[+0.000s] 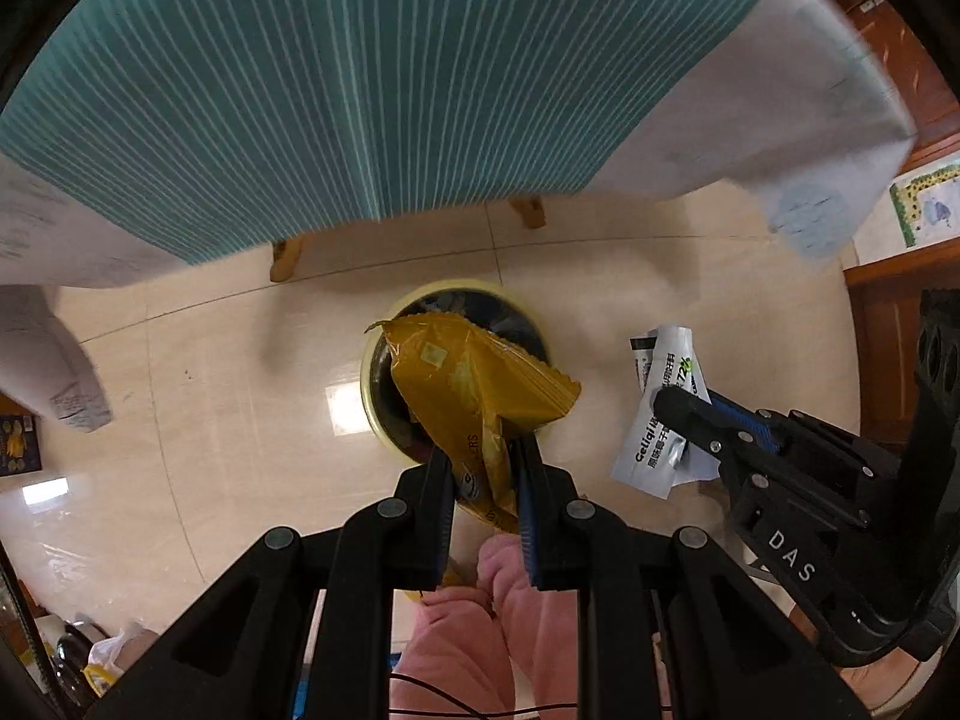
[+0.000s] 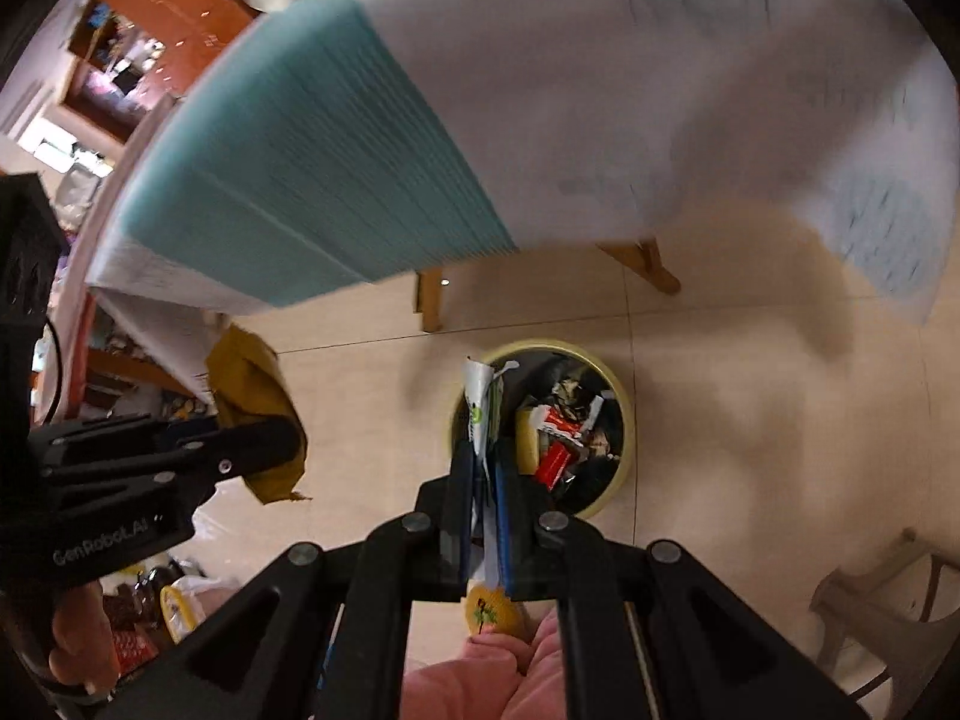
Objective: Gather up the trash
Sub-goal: 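Carry the yellow bag and white tube over the bin and open both tools, then move both tools back toward the remaining bags on the table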
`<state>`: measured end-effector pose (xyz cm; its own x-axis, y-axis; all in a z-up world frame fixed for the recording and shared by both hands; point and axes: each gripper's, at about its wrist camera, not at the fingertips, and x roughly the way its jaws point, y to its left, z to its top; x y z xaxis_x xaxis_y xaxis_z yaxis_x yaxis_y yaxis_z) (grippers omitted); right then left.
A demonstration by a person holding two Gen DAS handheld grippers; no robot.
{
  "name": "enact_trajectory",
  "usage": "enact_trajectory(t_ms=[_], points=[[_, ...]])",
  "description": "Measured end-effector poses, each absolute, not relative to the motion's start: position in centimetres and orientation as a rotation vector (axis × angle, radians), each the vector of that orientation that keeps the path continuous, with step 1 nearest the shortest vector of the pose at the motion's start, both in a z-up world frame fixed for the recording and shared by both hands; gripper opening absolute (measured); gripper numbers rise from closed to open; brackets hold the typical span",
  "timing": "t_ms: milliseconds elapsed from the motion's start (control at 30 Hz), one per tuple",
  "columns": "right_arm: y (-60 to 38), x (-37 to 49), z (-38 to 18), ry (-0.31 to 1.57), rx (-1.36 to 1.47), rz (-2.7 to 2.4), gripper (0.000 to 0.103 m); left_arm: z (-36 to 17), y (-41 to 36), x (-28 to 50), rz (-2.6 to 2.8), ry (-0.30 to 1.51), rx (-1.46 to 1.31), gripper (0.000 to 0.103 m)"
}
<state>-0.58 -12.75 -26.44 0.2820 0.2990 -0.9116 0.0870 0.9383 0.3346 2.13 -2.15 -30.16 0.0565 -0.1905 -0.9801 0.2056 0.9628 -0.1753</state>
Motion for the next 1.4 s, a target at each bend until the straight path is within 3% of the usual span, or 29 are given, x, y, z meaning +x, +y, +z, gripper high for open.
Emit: enact_trajectory(t_ms=[300,367,433,467,667,833,1000,1400], points=[[-12.5,1.0,-37.2,1.330,0.362,0.126,0.014,-40.2,-3.1,2.3,-0.317,1.473,0.082,0.023],[-12.4,1.3,-38.9,1.340,0.364,0.131,0.017,-41.7,-3.4,2.5,-0.320,1.475,0.084,0.031],[-12.2,1.5,-40.4,1.358,0.372,0.134,0.021,-42.7,-3.7,2.8,-0.319,1.481,0.091,0.049],[-12.2,1.7,-41.1,1.372,0.380,0.137,0.028,-43.2,-3.6,3.0,-0.306,1.480,0.099,0.052],[-12.6,1.9,-42.4,1.385,0.367,0.112,0.040,-44.1,-2.3,3.5,-0.256,1.455,0.084,0.081],[-12.5,2.2,-41.5,1.363,0.358,0.111,0.051,-42.8,-1.6,3.7,-0.227,1.433,0.070,0.086],[-12.3,2.1,-39.9,1.351,0.356,0.110,0.056,-40.1,-0.8,3.1,-0.200,1.410,0.057,0.086],[-11.9,-1.3,-25.5,1.317,0.373,0.114,0.056,-23.8,1.2,-0.8,-0.206,1.296,0.024,0.086]])
